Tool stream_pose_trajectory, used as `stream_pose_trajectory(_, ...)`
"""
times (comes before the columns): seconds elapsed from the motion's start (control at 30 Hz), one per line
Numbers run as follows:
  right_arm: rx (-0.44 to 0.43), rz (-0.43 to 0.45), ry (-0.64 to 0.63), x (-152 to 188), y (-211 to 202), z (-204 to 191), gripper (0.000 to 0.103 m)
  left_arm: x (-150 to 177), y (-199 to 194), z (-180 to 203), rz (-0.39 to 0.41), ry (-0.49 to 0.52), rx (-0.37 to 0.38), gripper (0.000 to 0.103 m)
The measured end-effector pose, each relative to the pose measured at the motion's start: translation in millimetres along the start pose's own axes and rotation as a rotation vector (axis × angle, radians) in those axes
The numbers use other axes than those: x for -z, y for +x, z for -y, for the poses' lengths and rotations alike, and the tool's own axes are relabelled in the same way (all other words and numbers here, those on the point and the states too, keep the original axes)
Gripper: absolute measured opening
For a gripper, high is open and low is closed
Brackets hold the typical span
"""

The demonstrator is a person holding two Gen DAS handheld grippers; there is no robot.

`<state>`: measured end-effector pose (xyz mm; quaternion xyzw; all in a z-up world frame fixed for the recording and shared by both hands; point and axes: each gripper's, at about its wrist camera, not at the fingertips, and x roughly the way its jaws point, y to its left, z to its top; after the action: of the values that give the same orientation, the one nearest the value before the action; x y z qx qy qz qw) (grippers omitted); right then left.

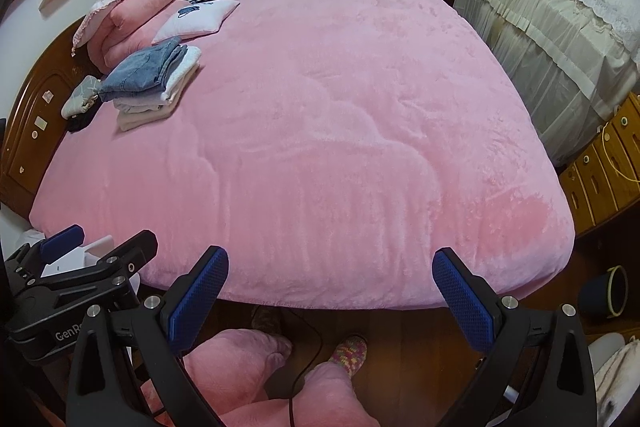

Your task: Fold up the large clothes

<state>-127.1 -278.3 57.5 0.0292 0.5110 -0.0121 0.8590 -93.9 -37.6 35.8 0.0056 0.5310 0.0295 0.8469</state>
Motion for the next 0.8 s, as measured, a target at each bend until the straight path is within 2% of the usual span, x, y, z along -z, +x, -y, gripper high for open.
stream_pose_trajectory(0.8, 0.004, -0.004, 0.008, -0.9, -7.5, 0.3, 0.103, 2.5, -7.5, 9.2, 0.016, 0.006, -0.021, 0.102)
